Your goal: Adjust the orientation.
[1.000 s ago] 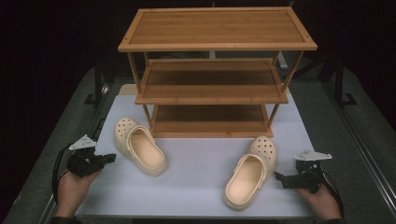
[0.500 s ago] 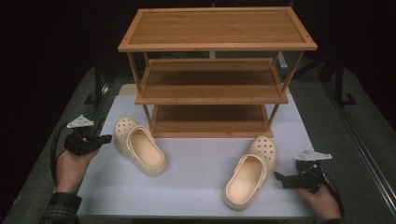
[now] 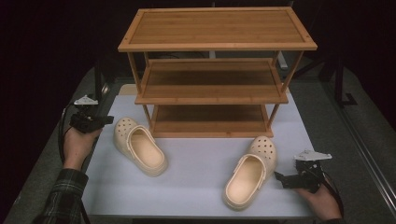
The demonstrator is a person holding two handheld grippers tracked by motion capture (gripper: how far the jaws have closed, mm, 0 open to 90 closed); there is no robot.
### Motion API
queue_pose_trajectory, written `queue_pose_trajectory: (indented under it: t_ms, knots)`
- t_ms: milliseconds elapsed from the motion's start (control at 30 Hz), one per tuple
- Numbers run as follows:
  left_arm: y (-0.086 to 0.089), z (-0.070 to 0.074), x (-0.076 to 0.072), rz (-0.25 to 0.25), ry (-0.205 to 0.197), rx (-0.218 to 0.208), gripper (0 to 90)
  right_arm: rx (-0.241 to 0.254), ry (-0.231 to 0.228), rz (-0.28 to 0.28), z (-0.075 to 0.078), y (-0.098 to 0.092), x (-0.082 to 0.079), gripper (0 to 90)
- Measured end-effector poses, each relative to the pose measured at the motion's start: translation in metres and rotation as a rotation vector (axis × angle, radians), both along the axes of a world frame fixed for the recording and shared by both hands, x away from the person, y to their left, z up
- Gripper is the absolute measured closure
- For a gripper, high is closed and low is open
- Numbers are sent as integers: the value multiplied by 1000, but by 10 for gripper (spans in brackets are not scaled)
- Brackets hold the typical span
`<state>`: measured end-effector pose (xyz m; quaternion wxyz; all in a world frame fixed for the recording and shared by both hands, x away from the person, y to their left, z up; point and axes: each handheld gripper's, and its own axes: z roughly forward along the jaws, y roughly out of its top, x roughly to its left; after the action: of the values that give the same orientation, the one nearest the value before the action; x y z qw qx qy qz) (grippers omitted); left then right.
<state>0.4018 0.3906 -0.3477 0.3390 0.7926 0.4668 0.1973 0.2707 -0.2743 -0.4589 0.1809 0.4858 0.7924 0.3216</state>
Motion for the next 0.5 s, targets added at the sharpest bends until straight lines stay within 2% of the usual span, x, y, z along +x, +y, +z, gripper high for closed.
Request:
queue_pose_trajectory:
  t_ms: [100, 133, 233, 500]
  knots:
    - [1, -3, 8, 5, 1, 5, 900, 0, 1, -1, 0, 0, 0, 0]
    - [1, -9, 18, 16, 18, 12, 900, 0, 1, -1, 0, 0, 0, 0]
    - [1, -17, 30, 29, 26, 20, 900, 0, 0, -1, 0, 0, 0, 0]
    - [-2, -32, 47, 49, 31, 31, 900, 0, 0, 0, 0, 0, 0, 0]
